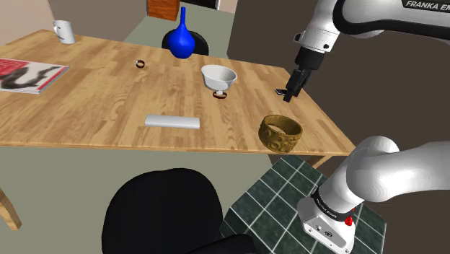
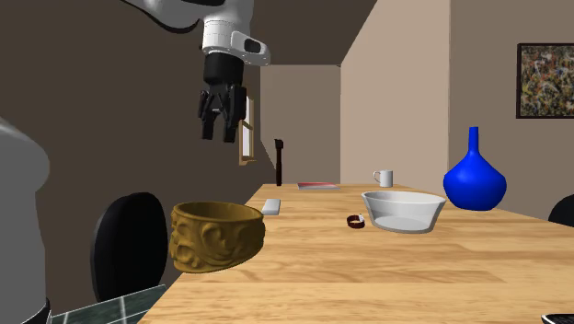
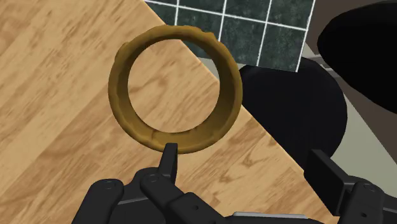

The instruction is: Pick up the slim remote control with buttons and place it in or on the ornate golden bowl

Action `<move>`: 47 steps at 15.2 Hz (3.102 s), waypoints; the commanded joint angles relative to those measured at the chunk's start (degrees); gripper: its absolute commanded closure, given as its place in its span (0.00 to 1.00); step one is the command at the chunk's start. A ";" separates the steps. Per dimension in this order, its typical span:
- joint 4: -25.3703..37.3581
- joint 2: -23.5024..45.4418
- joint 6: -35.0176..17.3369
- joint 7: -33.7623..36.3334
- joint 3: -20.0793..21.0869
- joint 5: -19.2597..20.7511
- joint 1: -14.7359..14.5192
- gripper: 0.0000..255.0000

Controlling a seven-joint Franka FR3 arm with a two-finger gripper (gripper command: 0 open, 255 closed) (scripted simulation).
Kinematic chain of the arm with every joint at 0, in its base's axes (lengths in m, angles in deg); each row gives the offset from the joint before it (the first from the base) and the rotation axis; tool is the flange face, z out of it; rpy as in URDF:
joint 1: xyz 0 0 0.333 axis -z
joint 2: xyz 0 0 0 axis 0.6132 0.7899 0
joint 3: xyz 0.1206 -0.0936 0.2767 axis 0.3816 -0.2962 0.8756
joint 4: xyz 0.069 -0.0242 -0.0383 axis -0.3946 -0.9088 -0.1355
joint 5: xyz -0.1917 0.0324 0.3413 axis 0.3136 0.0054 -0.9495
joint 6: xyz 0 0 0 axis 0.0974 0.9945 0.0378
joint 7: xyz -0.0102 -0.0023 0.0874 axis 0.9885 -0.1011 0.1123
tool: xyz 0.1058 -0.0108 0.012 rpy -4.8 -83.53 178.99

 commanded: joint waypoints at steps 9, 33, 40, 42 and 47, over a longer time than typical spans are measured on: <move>4.64 15.67 -12.18 -3.23 3.14 -0.86 -4.39 0.00; 40.31 63.31 -27.00 -7.20 12.08 7.74 -14.82 0.00; 41.59 67.54 -30.02 -7.10 12.11 8.92 -15.66 0.00; 40.95 68.49 -31.60 -6.98 12.01 9.12 -15.70 0.00; 40.95 68.49 -31.60 -6.98 12.01 9.12 -15.70 0.00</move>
